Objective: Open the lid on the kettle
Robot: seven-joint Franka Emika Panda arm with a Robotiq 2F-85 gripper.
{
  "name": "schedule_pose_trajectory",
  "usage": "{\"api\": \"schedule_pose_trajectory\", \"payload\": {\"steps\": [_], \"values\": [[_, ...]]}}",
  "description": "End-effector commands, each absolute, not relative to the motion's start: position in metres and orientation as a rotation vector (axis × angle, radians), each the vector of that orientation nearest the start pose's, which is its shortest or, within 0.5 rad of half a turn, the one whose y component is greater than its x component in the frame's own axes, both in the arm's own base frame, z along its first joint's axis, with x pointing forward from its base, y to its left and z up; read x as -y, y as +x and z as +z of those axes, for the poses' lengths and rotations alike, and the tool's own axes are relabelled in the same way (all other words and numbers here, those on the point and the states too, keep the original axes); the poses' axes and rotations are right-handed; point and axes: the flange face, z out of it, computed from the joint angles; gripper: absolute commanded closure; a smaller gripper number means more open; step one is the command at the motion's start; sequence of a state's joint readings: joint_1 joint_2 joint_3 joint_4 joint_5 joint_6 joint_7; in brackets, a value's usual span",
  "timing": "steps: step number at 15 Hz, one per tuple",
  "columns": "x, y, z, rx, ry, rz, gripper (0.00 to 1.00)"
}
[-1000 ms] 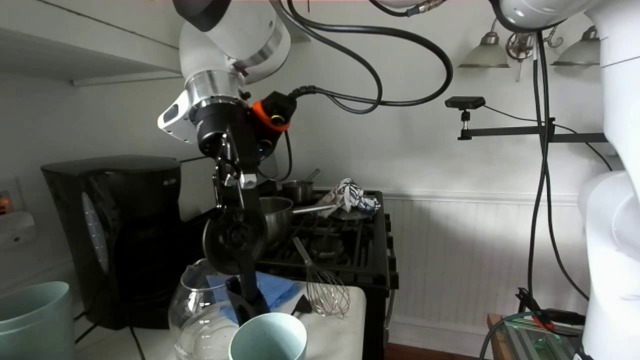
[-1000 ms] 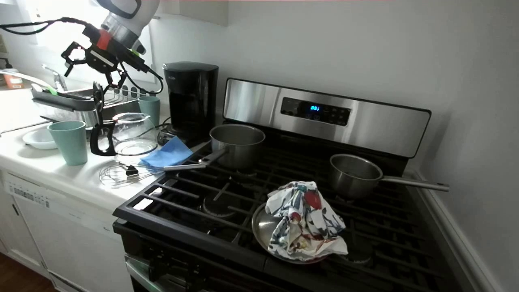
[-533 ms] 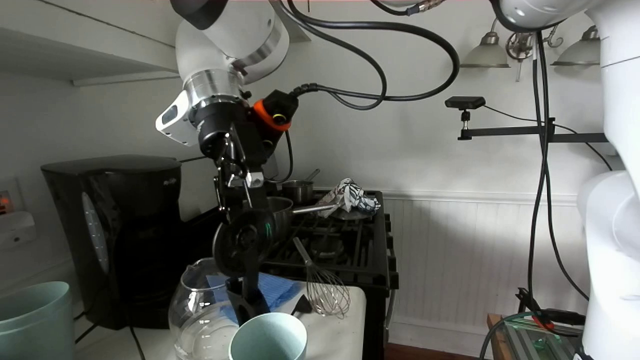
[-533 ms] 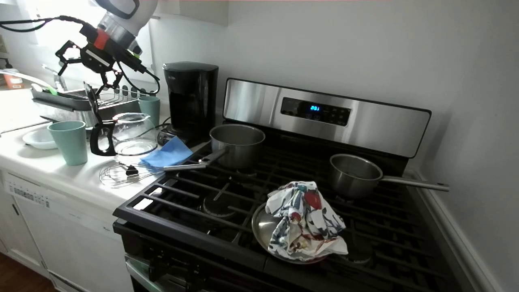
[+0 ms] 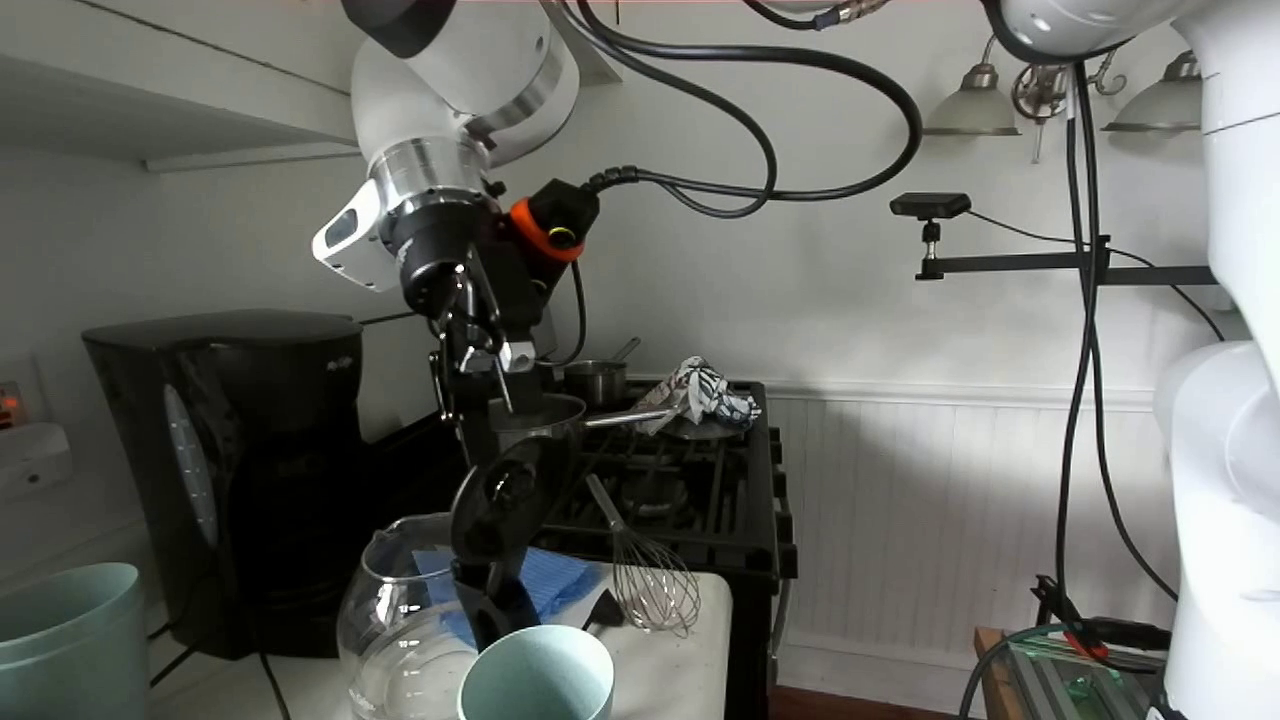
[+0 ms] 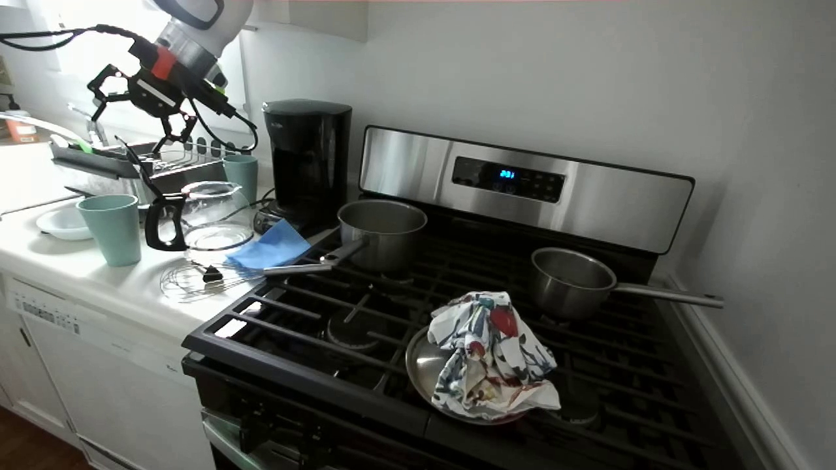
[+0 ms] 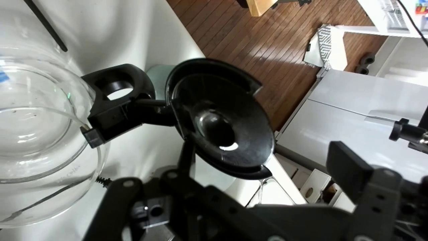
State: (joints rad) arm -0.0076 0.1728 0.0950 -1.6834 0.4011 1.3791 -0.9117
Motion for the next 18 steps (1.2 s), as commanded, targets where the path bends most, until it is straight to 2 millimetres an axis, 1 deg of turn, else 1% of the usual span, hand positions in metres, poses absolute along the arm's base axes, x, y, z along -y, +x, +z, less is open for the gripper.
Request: {"api": "schedule_pose_trajectory", "payload": {"steps": [1, 3, 8, 13, 15, 18], "values": [[-0.086, 0.554, 0.494, 1.213, -2.322, 0.267, 0.00], [-0.081, 0.554, 0.505, 1.190, -2.382, 0.203, 0.00], [-0.065, 0.549, 0.551, 1.077, -2.631, -0.007, 0.00], [-0.061, 0.530, 0.593, 0.827, -2.859, -0.133, 0.00], [-0.060, 0.523, 0.604, 0.710, -2.934, -0.172, 0.00], [-0.061, 0.513, 0.615, 0.513, -3.036, -0.216, 0.00]]}}
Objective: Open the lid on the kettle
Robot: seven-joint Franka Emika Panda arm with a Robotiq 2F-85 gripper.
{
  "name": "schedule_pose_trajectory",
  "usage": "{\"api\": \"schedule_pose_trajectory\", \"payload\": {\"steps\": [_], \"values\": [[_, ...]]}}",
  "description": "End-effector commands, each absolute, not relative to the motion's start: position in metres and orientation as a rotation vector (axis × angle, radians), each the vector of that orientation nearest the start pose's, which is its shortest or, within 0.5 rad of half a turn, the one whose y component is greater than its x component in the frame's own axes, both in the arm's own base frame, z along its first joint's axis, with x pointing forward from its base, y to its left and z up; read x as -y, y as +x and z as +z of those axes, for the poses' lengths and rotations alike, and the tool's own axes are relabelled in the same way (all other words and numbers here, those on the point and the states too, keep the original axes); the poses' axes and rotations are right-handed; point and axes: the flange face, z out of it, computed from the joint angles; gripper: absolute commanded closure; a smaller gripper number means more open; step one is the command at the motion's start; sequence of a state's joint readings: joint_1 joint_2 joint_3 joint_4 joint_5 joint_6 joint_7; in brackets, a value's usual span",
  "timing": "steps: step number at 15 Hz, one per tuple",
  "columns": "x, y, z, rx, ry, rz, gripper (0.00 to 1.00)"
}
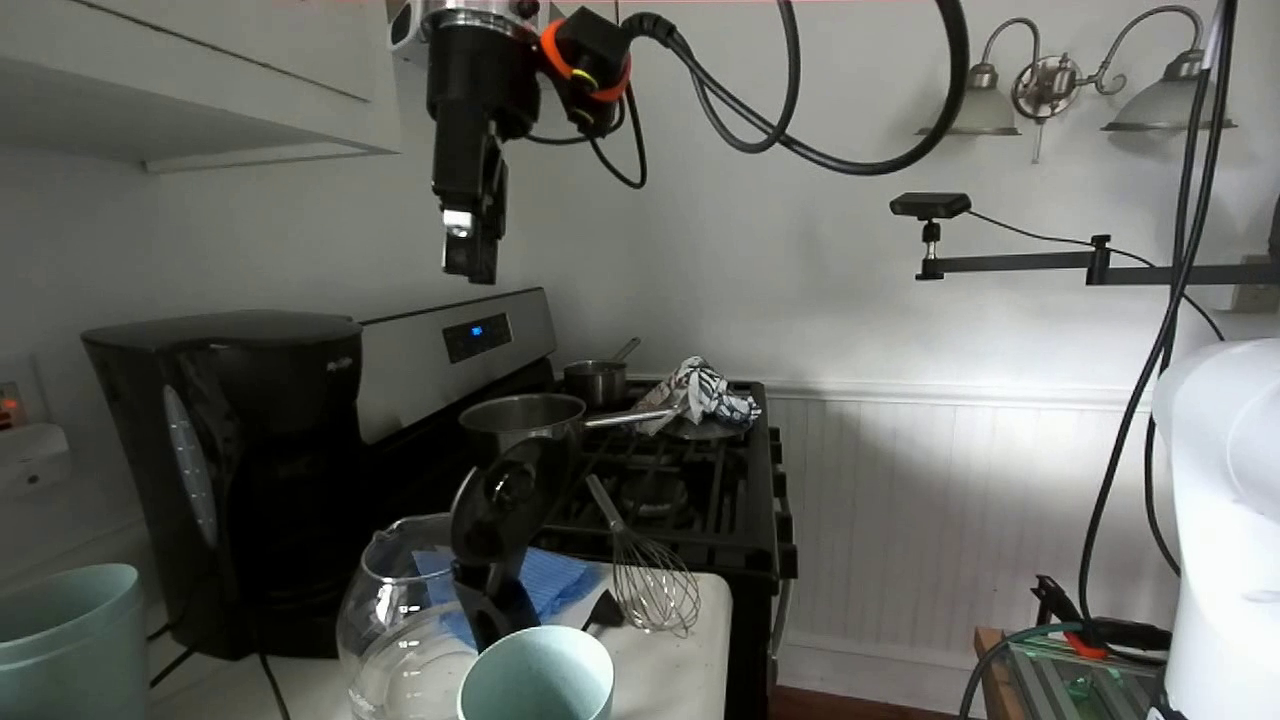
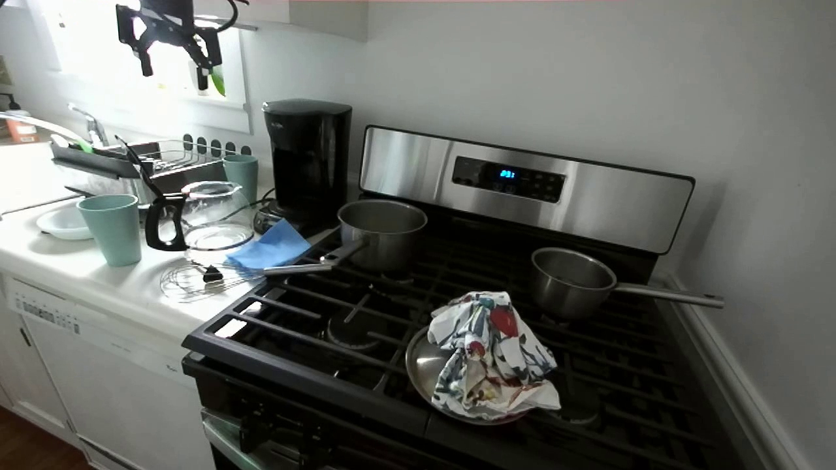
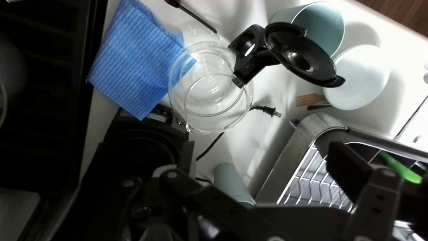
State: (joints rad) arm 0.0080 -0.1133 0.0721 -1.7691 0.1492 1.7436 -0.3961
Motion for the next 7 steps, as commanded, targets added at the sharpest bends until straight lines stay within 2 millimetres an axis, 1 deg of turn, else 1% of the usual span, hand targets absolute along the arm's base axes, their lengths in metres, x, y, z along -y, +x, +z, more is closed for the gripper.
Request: {"api": "schedule_pose_trajectory", "payload": {"steps": [1, 2, 4, 7], "values": [[-0.062, 0.510, 0.616, 0.465, -3.069, -0.223, 0.00], [-0.059, 0.523, 0.615, 0.565, -3.003, -0.184, 0.00], [-0.061, 0.521, 0.617, 0.557, -3.010, -0.188, 0.00], [-0.059, 0.524, 0.613, 0.554, -3.009, -0.177, 0.00]]}}
